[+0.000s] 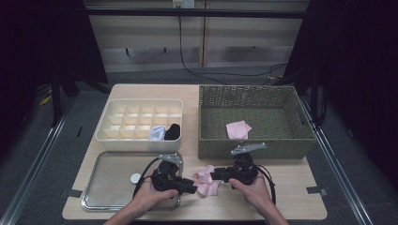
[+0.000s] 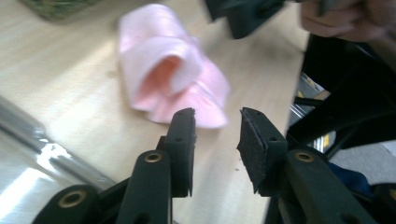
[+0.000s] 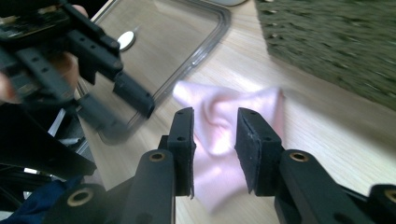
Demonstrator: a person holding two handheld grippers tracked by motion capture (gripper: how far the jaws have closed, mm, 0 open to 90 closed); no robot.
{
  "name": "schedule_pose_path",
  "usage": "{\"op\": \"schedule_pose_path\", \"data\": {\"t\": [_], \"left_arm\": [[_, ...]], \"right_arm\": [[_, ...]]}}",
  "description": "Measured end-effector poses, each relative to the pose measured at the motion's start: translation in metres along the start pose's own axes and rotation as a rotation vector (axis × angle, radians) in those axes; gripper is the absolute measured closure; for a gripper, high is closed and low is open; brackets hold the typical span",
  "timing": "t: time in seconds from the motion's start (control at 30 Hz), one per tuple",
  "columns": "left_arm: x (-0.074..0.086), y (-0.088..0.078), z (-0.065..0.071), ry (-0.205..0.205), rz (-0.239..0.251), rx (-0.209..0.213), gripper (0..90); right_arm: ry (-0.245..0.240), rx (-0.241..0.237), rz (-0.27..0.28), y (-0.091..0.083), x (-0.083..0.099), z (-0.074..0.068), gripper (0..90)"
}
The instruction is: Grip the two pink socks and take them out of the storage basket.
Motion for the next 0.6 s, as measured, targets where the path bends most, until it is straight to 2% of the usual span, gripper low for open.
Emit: {"op": "schedule_pose_path", "data": {"t": [0.03, 0.13, 0.2, 0.23, 0.33, 0.4, 0.43, 0.47, 0.53, 0.6], "left_arm": [[-0.002, 0.003, -0.001, 0.004, -0.007, -0.015, 67.1], [-0.008, 0.011, -0.001, 0.076, -0.038, -0.037, 69.6], [-0.011, 0.017, -0.004, 0.060, -0.034, -0.034, 71.8], [-0.010, 0.020, -0.004, 0.064, -0.042, -0.058, 72.3], [-0.006, 0.028, -0.003, 0.080, -0.083, -0.080, 72.5], [-0.004, 0.032, -0.004, 0.068, -0.083, -0.070, 72.2], [-0.003, 0.033, -0.003, 0.063, -0.079, -0.078, 71.9], [-0.003, 0.034, -0.002, 0.057, -0.072, -0.058, 71.2], [-0.004, 0.034, 0.001, 0.068, -0.077, -0.065, 66.9], [-0.004, 0.035, 0.003, 0.079, -0.079, -0.091, 66.2]], "right_arm": [[0.005, 0.004, 0.002, -0.002, 0.002, 0.001, 66.9], [0.017, 0.030, -0.011, -0.007, 0.010, 0.005, 66.9], [0.021, 0.045, -0.020, -0.011, 0.015, 0.005, 67.4], [0.027, 0.047, -0.015, -0.013, 0.018, 0.005, 67.5], [0.035, 0.054, -0.011, -0.019, 0.028, 0.005, 68.3], [0.038, 0.059, -0.009, -0.021, 0.034, 0.006, 68.2], [0.048, 0.067, 0.000, -0.022, 0.037, 0.006, 68.5], [0.064, 0.082, 0.013, -0.022, 0.040, 0.007, 69.4], [0.074, 0.083, 0.019, -0.023, 0.043, 0.008, 69.5], [0.069, 0.087, 0.012, -0.023, 0.044, 0.006, 70.0]]}}
Point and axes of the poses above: each handheld gripper's, and its own axes: y roughly forward along the jaws, x roughly out of its underside, z roughly to its right, the point moved 2 cm from there along y, roughly forward along the jaws, and after that the axes turned 5 degrees about -x, right-handed, at the moved point
